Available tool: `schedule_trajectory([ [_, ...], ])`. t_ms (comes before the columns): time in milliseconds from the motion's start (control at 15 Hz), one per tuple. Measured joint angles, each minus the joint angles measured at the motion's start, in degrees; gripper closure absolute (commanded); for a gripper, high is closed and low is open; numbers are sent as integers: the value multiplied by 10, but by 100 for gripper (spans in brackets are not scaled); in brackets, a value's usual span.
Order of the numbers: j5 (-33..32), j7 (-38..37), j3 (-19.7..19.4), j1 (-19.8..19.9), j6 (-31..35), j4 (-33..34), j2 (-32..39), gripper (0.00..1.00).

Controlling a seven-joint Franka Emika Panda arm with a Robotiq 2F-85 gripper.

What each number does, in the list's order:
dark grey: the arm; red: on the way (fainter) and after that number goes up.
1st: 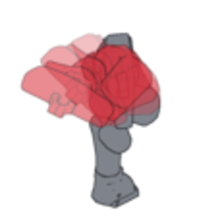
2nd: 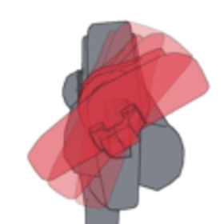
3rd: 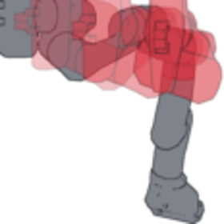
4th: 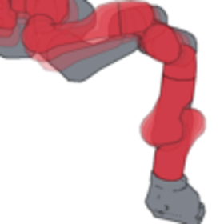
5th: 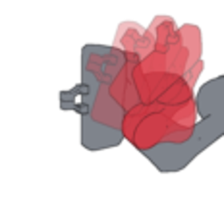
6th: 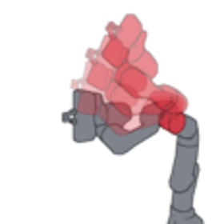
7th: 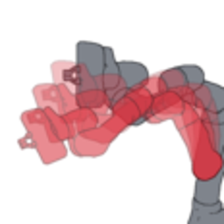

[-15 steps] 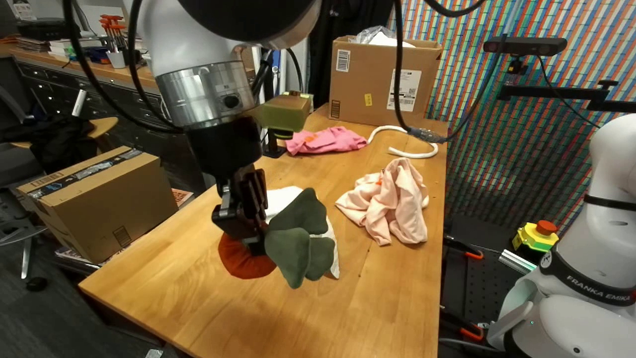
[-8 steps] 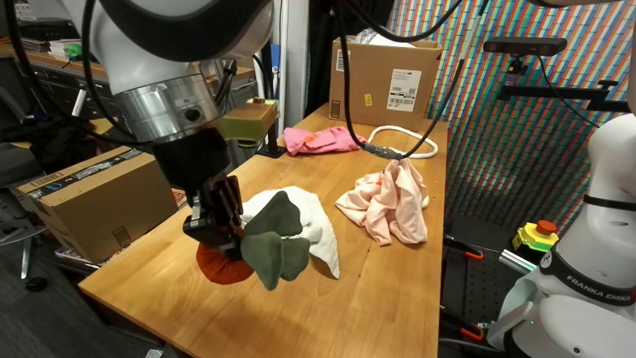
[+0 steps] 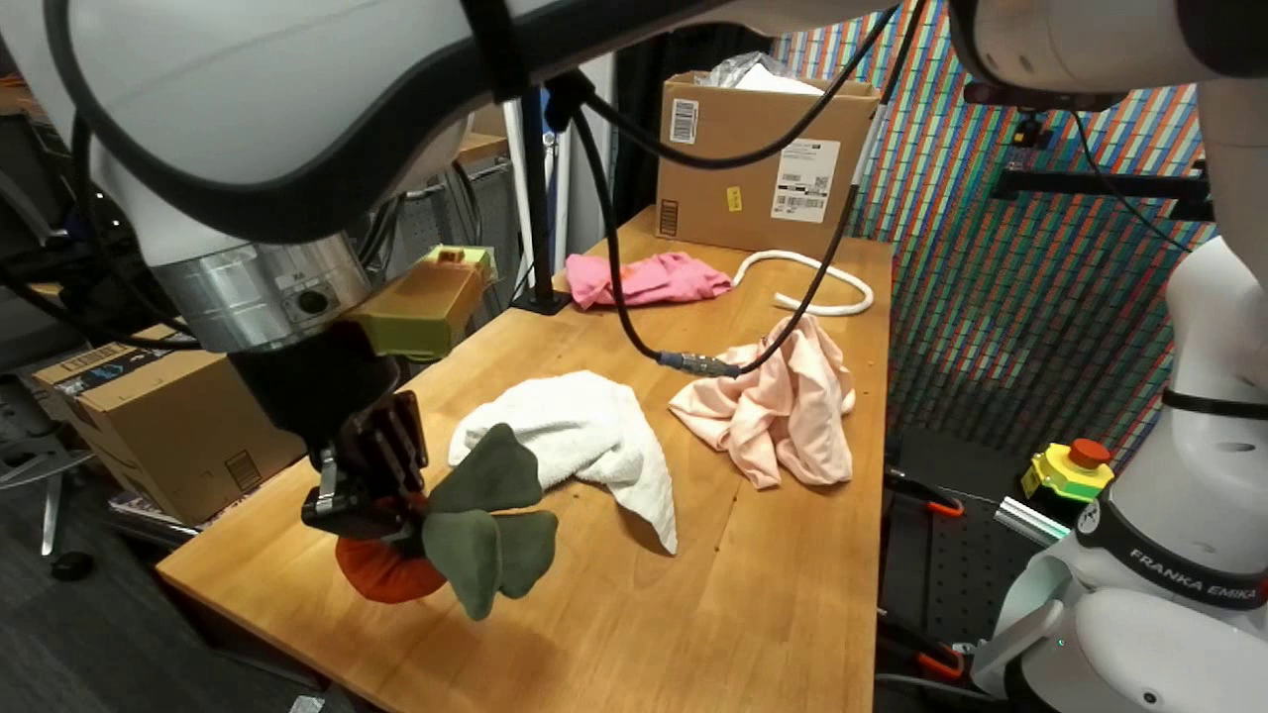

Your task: Separate the items on the table.

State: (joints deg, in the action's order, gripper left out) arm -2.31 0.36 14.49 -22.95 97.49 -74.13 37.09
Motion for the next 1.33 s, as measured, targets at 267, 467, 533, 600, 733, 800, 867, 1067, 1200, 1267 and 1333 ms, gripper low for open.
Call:
schedule_trajectory([
  [267,-36,-2,-15,-18,10,37,36,95],
  [467,-58,-4,-28,-27,17,56,57,95],
  [533,-62,-5,-31,-29,20,61,63,95],
  [600,-64,-6,-33,-30,21,65,69,95],
  [733,-64,-7,-36,-30,21,73,79,95],
  [800,-64,-8,-37,-30,21,77,82,95],
  [867,-64,-8,-37,-30,21,80,85,95],
  [1067,-64,-11,-38,-30,23,84,87,95],
  [1200,-64,-14,-38,-30,25,85,88,60],
  [1267,-64,-15,-38,-30,27,85,88,58],
  [1333,-64,-17,-38,-30,30,85,88,53],
])
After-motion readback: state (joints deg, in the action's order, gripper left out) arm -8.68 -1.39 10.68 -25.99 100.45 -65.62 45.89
